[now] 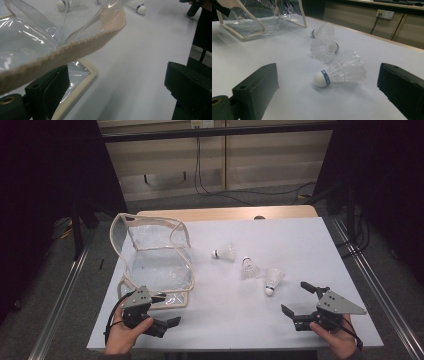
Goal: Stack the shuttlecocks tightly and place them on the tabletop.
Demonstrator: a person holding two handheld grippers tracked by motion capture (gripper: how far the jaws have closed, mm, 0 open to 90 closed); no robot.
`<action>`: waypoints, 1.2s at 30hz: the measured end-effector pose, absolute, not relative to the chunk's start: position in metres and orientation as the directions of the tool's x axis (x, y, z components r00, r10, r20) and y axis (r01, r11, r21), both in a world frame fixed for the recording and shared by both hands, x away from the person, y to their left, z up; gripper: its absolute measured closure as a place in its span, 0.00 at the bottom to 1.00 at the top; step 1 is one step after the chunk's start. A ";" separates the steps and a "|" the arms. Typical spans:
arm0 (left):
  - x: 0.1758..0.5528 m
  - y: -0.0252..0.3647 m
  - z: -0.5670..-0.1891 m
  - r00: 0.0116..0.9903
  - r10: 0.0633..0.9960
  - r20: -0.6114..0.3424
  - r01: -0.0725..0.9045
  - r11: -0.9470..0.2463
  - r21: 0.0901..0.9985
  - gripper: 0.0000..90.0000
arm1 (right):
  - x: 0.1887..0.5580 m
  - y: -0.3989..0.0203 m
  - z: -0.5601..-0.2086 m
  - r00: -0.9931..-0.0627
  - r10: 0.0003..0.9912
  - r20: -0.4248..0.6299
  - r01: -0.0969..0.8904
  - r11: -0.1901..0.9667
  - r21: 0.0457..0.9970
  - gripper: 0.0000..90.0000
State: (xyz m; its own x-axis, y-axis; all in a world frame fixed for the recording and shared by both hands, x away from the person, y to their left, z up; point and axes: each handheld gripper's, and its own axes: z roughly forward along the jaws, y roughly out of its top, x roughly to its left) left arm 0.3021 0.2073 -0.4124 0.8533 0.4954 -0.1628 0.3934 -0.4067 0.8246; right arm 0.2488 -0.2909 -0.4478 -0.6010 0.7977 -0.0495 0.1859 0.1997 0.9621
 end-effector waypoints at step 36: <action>0.312 0.203 -0.411 0.851 0.504 -0.149 0.378 -0.390 0.840 0.05 | 0.299 -0.270 -0.431 -0.603 0.795 -0.063 0.227 0.247 0.942 0.03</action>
